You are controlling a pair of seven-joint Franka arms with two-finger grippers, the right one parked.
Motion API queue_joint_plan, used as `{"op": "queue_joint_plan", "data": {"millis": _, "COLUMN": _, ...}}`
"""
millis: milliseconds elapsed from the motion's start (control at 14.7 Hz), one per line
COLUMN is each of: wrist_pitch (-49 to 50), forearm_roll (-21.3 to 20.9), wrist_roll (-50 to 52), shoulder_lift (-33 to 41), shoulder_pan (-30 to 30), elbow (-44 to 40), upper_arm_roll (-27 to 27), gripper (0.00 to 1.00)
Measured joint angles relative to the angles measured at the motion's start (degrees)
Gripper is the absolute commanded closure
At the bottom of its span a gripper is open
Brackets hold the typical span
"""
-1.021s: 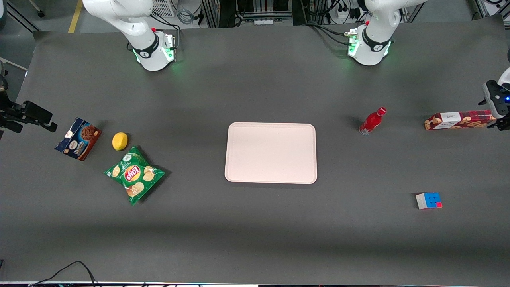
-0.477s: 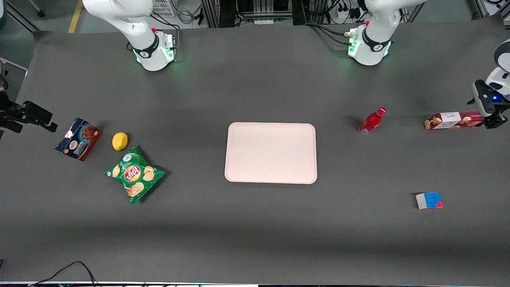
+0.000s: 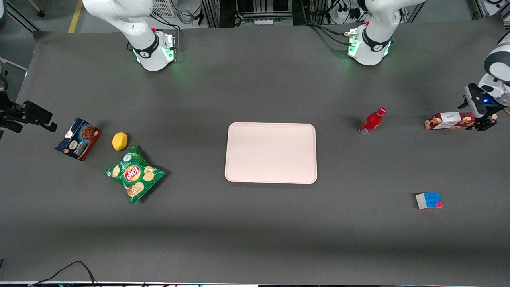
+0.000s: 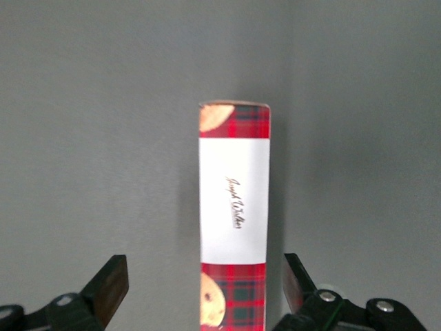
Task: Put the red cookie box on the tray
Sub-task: 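Lower the open left gripper around the cookie box's end, then close the left gripper on the cookie box and lift it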
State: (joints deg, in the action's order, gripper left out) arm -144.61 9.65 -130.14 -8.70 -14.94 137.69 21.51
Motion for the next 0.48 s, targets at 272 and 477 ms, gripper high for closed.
{"op": "queue_joint_plan", "data": {"millis": 272, "wrist_pitch": -2.6, "forearm_roll": 0.4, "wrist_roll": -1.5, "shoulder_lift": -2.3, "shoulder_pan": -1.7, "elbow": 0.3, "upper_arm_roll": 0.2, "gripper": 0.0}}
{"op": "queue_joint_plan", "data": {"millis": 477, "wrist_pitch": -5.3, "forearm_roll": 0.4, "wrist_roll": -2.5, "shoulder_lift": -2.4, "shoulder_pan": -2.7, "elbow": 1.7, "upper_arm_roll": 0.4, "gripper": 0.0}}
